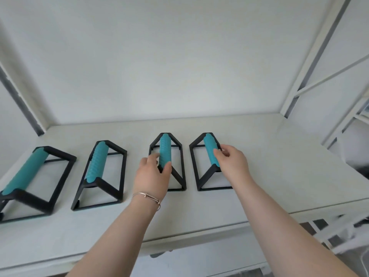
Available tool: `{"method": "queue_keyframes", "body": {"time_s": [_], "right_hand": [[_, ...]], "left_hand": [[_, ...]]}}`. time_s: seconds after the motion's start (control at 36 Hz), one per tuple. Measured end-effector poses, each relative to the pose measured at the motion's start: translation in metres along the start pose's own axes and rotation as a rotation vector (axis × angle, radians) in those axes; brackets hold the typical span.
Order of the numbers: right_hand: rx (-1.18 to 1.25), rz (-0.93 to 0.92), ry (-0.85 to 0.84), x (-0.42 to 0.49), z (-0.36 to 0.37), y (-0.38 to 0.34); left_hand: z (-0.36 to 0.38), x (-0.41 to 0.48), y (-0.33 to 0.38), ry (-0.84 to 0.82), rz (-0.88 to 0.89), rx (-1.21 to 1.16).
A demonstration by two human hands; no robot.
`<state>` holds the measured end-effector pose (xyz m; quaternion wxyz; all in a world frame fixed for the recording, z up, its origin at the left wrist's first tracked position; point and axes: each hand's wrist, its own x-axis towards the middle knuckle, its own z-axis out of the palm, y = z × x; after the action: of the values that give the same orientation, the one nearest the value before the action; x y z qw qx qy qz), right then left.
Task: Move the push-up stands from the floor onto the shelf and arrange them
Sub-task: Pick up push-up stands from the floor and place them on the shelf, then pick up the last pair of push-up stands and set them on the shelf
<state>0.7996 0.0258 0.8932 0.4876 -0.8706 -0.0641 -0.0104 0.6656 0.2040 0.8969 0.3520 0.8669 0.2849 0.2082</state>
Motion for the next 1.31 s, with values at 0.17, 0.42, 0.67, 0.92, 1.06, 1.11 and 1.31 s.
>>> {"method": "queue_keyframes", "body": {"time_s": [0.17,0.42,0.67,0.92,1.06,1.11,1.31], "right_hand": [[-0.128,-0.2,-0.021,-0.038,-0.021,0.016],[-0.462,-0.663,0.068,-0.1,-0.083,0.075],[-0.444,-0.7,0.029,-0.166,-0.162,0.168],[-0.503,-0.405,-0.156,-0.235,-0.192,0.314],[-0.548,-0.192,-0.223,-0.27,-0.188,0.397],[-0.561,-0.099,-0.237,-0.283,-0.18,0.431],[-0.598,0.121,-0.339,-0.311,-0.127,0.558]], "left_hand": [[0.018,-0.035,0.013,0.082,0.207,0.265],[0.052,-0.133,0.053,0.035,0.34,0.519],[0.113,-0.253,0.078,-0.033,0.374,0.534],[0.209,-0.352,0.041,-0.339,0.253,0.667],[0.268,-0.391,0.002,-0.557,0.151,0.654],[0.295,-0.405,-0.018,-0.653,0.118,0.664],[0.399,-0.442,-0.11,-0.832,0.063,0.743]]}}
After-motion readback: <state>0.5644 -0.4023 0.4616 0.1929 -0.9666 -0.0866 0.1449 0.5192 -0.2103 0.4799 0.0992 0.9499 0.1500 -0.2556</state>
